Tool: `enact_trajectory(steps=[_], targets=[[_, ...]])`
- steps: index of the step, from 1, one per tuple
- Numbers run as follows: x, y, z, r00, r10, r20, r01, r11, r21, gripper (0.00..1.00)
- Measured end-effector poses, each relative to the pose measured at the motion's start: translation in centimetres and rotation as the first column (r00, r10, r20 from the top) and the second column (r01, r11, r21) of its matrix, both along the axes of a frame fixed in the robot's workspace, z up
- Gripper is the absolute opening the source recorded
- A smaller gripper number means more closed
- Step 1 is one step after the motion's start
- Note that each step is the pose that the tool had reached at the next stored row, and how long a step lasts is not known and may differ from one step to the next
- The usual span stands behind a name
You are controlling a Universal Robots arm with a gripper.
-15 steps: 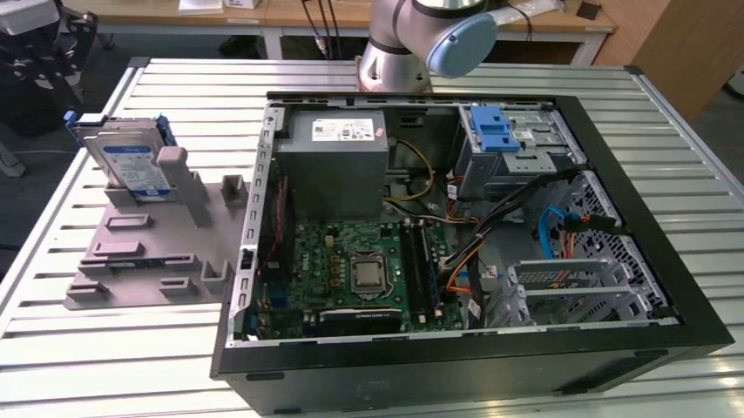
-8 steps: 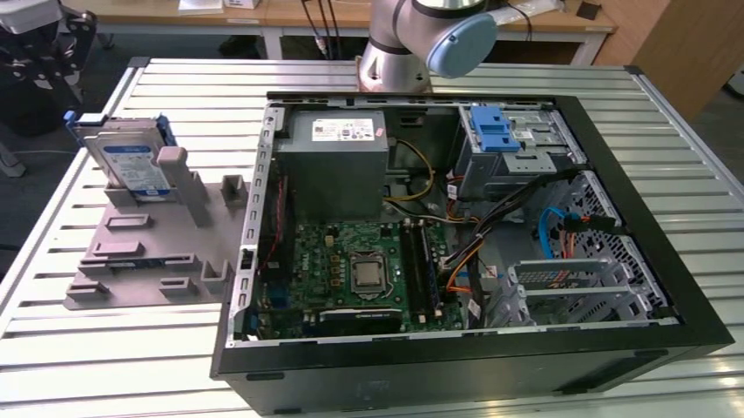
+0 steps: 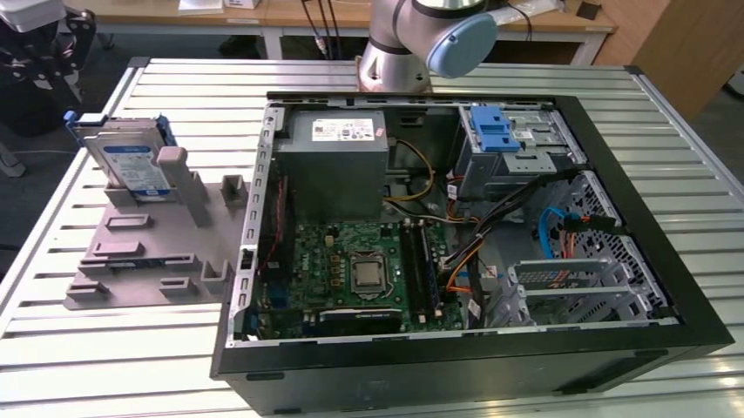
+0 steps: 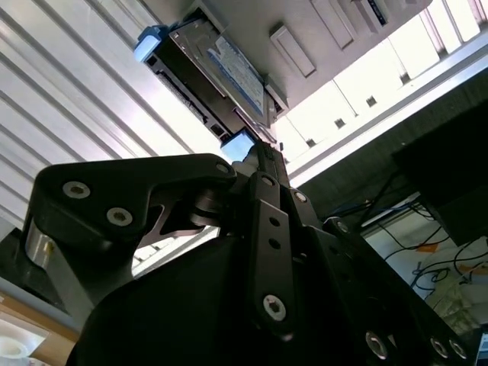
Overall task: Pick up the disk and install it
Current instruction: 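Pick up the disk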
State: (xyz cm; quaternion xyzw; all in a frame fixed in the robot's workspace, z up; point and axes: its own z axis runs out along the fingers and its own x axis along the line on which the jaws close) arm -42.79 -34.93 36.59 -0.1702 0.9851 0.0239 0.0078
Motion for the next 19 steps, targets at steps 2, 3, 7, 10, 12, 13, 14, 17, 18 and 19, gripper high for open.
enact_trajectory(steps=[2,3,7,10,12,13,14,17,18,19], targets=[[-0.01,0.00,-0.01,0.9999,0.012,0.0001,-0.012,0.9999,0.0000,0.11],[-0.01,0.00,-0.01,0.9998,0.018,0.0001,-0.018,0.9998,0.0000,0.11],[-0.03,0.00,0.00,0.9990,0.045,0.0001,-0.045,0.9990,0.0000,0.11],[-0.04,0.00,0.00,0.9980,0.063,0.0000,-0.063,0.9980,0.0000,0.11],[-0.05,0.00,-0.01,0.9972,0.075,0.0001,-0.075,0.9972,0.0000,0.11],[-0.05,0.00,-0.01,0.9968,0.080,0.0001,-0.080,0.9968,0.0000,0.11],[-0.06,0.00,-0.01,0.9963,0.086,0.0001,-0.086,0.9963,0.0001,0.11],[-0.07,0.00,0.00,0.9948,0.102,0.0000,-0.102,0.9948,0.0000,0.11],[-0.08,0.00,0.00,0.9942,0.108,0.0000,-0.108,0.9942,0.0000,0.11],[-0.08,0.00,0.00,0.9935,0.114,0.0000,-0.114,0.9935,0.0000,0.11]])
